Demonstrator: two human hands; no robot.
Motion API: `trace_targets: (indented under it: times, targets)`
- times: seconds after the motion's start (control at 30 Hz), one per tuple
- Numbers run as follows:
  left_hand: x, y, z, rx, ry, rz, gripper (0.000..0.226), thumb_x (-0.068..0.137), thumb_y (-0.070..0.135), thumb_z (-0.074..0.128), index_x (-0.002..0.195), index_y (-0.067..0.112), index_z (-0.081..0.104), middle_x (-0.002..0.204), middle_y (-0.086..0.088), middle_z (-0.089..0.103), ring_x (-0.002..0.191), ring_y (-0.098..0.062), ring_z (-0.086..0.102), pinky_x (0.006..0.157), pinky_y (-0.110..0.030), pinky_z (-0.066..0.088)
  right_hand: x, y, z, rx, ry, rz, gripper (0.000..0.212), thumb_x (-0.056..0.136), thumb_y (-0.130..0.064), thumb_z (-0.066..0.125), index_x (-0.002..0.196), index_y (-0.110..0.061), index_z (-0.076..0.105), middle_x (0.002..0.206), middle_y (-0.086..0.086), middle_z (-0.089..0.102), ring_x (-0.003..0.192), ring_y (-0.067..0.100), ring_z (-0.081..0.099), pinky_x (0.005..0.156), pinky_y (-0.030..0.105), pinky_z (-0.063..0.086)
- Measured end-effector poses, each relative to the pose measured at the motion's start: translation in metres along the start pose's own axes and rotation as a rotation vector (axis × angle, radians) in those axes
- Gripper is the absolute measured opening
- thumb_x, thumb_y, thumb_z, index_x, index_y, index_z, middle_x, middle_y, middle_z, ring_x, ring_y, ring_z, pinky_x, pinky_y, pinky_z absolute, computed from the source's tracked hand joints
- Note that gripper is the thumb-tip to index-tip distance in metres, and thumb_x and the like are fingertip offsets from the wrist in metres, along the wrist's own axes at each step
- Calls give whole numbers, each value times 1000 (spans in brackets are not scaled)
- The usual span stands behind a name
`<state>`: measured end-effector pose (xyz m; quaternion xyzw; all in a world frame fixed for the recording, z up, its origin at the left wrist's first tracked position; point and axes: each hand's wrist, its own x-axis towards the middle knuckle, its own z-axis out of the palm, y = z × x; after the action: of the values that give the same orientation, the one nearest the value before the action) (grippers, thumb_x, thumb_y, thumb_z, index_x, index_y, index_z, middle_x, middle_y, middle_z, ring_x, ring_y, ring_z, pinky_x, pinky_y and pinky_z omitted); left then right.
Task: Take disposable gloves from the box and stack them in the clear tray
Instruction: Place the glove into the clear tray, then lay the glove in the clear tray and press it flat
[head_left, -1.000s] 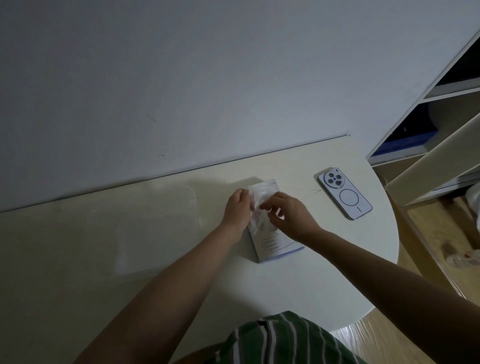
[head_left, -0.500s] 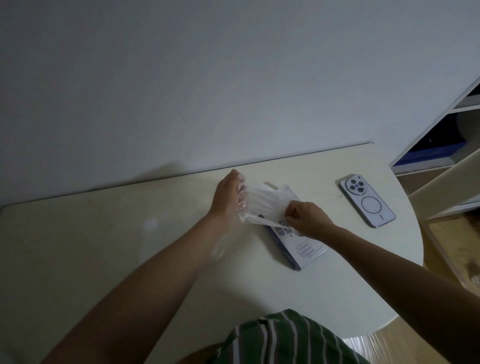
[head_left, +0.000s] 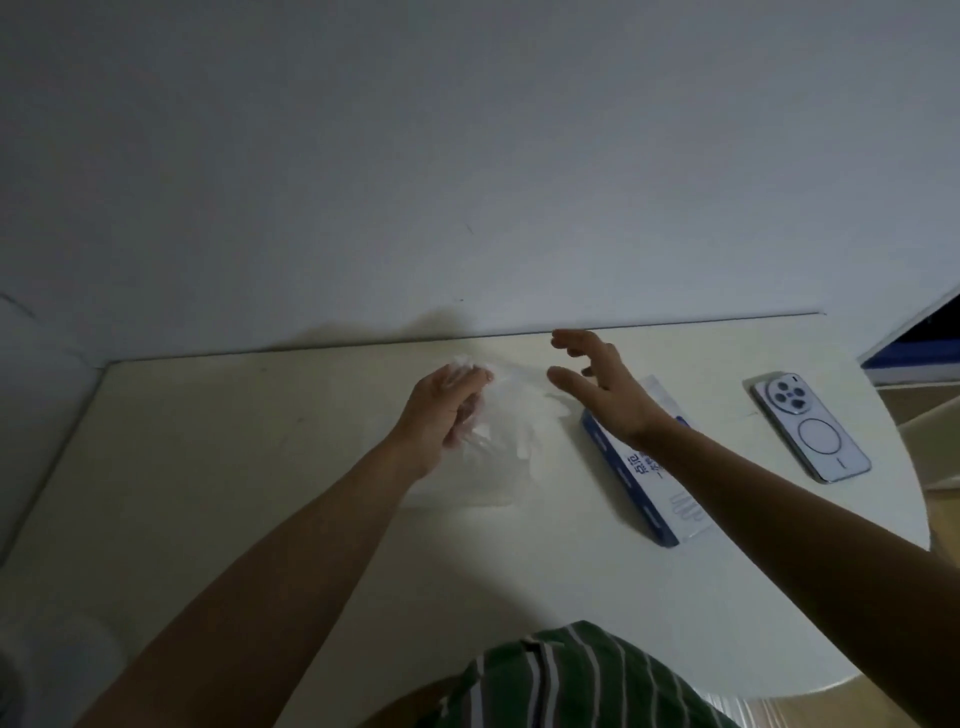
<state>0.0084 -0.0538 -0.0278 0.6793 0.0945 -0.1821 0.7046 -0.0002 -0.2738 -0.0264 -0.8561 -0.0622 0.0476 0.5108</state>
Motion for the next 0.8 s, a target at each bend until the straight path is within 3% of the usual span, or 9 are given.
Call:
trace_targets:
  times: [0.1,0.23,0.33,0.37,0.43,0.5,0.57,0.67,0.8]
  targets:
    - [-8,-2,-25,11,-56,38,23,98,33,52,92,18,68,57,2,52,37,-10,36,38,-17,20,16,-17,25,-142,-126,2,62,89,-40,65,143,-19,43,136,-3,50,127,14,37,107,32,33]
    - [-11,-6,-56,38,-21,34,26,99,31,52,89,14,69,54,-2,52,37,-12,39,37,-17,27,32,-33,52,-289,-158,-46,25,86,-34,71,102,-15,70,106,1,64,108,17,46,91,29,38]
    - [-10,-13,-78,182,134,77,17,96,16,57,93,0,64,58,-9,52,37,-13,43,38,-20,33,42,-39,67,-259,-122,59,9,84,-24,70,80,-17,68,81,0,69,81,16,61,74,27,44]
    - [-8,-16,-85,241,206,86,15,96,13,57,93,-2,62,59,-9,53,36,-14,44,38,-21,34,45,-41,73,-274,-120,84,6,82,-22,70,82,-18,67,81,0,69,81,17,62,74,28,46]
    - [-4,-22,-93,397,320,103,14,95,14,57,92,1,60,61,-8,56,38,-17,48,41,-22,37,49,-45,83,-425,-56,38,22,81,-23,72,102,-17,66,98,4,67,98,22,58,85,33,46]
    - [-1,-25,-91,580,374,124,12,95,19,54,92,8,58,69,-9,63,49,-26,57,49,-28,46,50,-50,90,-551,129,-164,40,79,-22,75,115,-16,62,113,5,60,109,24,50,89,32,38]
    - [3,-28,-87,763,418,135,14,95,21,50,98,9,56,82,-12,68,68,-31,64,66,-37,52,50,-60,99,-491,253,-406,33,78,-17,74,109,-17,63,107,0,58,97,16,52,81,26,39]
    - [6,-30,-81,897,468,116,14,98,20,42,104,10,50,88,-11,67,77,-32,64,72,-37,50,46,-62,119,-466,25,-438,15,84,-16,65,98,-22,64,92,-10,53,71,4,51,64,23,49]
    - [6,-34,-79,994,421,61,16,99,15,42,113,8,44,97,-11,64,83,-29,61,67,-34,44,45,-34,141,-658,-263,-77,31,90,-23,64,120,-22,58,111,-1,58,89,17,62,80,33,54]
